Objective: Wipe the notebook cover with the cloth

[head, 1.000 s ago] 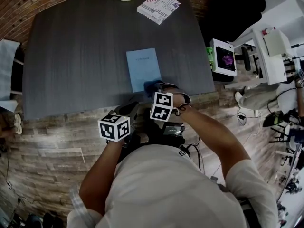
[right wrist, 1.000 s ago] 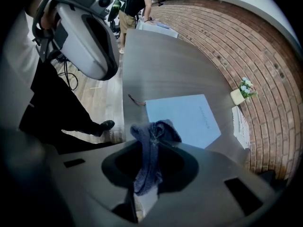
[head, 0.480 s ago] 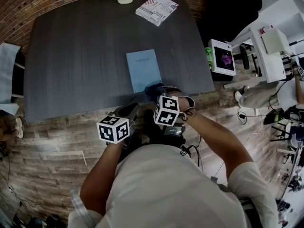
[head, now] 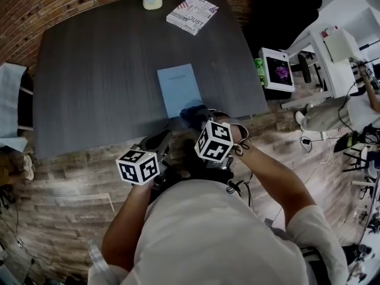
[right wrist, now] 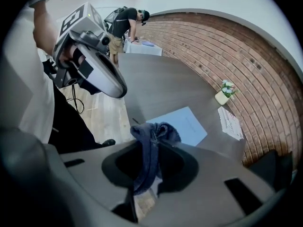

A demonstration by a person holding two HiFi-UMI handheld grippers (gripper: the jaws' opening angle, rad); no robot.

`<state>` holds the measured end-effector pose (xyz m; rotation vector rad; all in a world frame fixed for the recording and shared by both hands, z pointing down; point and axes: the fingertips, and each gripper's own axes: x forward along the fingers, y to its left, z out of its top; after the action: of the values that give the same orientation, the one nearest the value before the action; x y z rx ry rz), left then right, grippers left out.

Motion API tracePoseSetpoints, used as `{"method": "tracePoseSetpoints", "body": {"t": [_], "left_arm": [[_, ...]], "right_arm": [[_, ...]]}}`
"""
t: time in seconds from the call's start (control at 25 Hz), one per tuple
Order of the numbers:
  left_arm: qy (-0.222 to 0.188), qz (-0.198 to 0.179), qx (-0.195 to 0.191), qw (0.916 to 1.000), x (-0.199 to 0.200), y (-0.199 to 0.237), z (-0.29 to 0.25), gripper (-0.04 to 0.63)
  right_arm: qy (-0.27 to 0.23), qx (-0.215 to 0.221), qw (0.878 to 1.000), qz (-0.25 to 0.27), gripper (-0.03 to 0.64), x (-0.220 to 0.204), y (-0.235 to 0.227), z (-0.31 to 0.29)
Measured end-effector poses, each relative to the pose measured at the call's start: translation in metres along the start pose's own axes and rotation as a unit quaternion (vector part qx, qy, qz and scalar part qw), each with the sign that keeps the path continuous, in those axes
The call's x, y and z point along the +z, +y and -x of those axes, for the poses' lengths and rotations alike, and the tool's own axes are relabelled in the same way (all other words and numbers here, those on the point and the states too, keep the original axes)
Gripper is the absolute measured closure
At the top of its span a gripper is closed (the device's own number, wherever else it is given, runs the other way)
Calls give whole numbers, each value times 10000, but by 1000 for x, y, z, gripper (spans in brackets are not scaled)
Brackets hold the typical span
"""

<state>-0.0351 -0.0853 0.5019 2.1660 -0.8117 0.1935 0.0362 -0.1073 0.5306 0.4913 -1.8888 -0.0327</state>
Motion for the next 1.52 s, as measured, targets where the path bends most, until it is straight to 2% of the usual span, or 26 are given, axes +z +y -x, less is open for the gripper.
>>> {"method": "tracePoseSetpoints", "body": {"t": [0.64,0.88,1.2,1.52], "left_arm": [[-582,-205,-176,9979,43,-20,48,584],[-748,-327,-287,9962,50,-33,71,584],[-848,-449,-425,9945,51,-48,94,584],[-1026,-506,-362,9928,50,-67,107,584]], "right_arm": [[-595,-423,9921,-1021,534,11,-10,56],[-905,-593,9792,-1718,534,12,-5,82],[-1258,-753,9638,-2227,534,20,7,108],[-1733,-603,9449,-2710,534,18,15,131]]}}
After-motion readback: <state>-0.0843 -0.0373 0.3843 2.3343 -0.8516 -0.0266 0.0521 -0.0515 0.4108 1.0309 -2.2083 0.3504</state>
